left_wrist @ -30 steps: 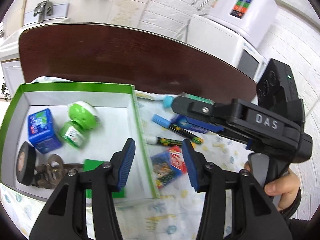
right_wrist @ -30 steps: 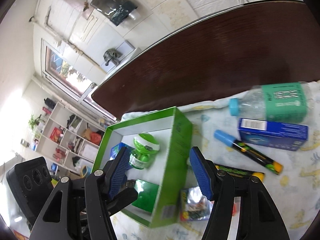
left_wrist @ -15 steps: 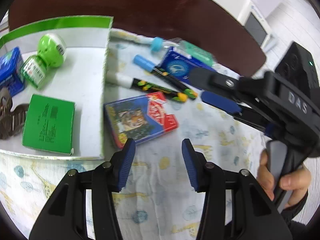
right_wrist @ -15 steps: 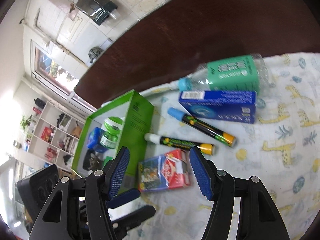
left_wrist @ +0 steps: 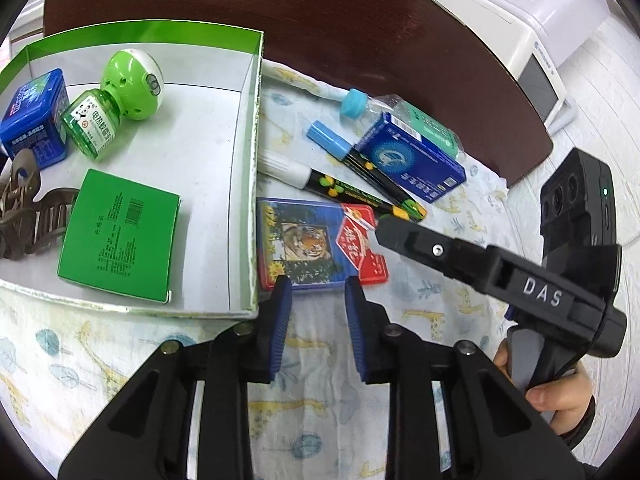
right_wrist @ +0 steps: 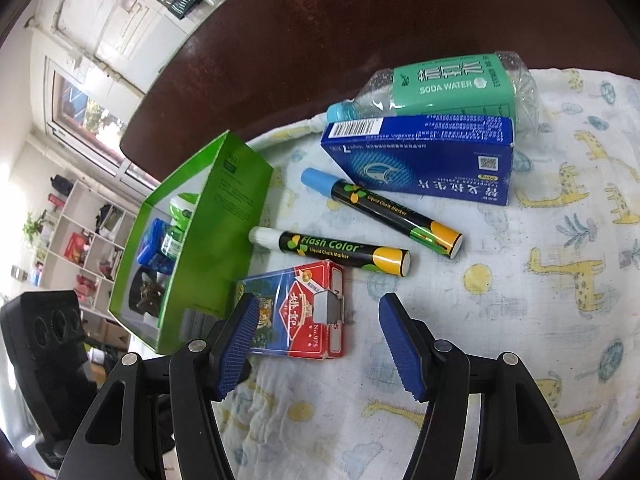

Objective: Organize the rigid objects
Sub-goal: 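Move the right gripper to the tiger-print card box and grasp it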

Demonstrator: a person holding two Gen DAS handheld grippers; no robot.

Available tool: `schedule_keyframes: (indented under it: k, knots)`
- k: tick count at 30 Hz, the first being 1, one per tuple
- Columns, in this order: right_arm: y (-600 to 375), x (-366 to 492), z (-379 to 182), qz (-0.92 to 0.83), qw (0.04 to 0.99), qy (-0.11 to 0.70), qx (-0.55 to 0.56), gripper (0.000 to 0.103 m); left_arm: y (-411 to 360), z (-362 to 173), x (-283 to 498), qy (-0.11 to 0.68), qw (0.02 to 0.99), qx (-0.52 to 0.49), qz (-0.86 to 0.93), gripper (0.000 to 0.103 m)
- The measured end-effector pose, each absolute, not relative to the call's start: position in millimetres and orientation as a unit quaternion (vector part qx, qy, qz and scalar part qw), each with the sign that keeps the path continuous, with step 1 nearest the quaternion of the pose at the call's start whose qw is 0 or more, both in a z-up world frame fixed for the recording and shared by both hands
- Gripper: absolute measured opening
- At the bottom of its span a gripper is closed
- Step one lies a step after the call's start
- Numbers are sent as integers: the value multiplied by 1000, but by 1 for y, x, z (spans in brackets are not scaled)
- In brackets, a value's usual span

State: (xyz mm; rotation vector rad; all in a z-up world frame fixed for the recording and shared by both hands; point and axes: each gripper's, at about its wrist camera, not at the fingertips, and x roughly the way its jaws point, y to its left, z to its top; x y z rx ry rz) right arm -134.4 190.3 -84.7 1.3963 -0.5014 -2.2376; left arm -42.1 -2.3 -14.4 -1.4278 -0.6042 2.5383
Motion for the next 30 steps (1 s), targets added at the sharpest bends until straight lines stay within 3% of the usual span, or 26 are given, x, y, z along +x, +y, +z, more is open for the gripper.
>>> schedule_keyframes:
  k: [12, 14, 21, 24, 26, 30]
  knots:
    - [193, -132, -100, -812, 218, -172, 514, 65, -3, -18, -54, -191, 50, -490, 849, 29]
    - [193, -133, -100, -812, 218, -171, 513, 65, -3, -17, -57, -192, 59, -491, 848, 36]
    - [194, -131, -97, -824, 214, -147, 504, 65, 2, -27, -61, -187, 60, -492, 848, 44]
    - [198, -131, -96, -822, 217, -151, 504, 59, 8, -27, -64, -180, 79, -485, 852, 42]
    - [201, -132, -98, -811, 233, -165, 510, 47, 11, -27, -64, -170, 83, -482, 855, 42]
    - [204, -130, -96, -807, 233, -165, 517, 44, 18, -26, -62, -156, 106, -484, 855, 39]
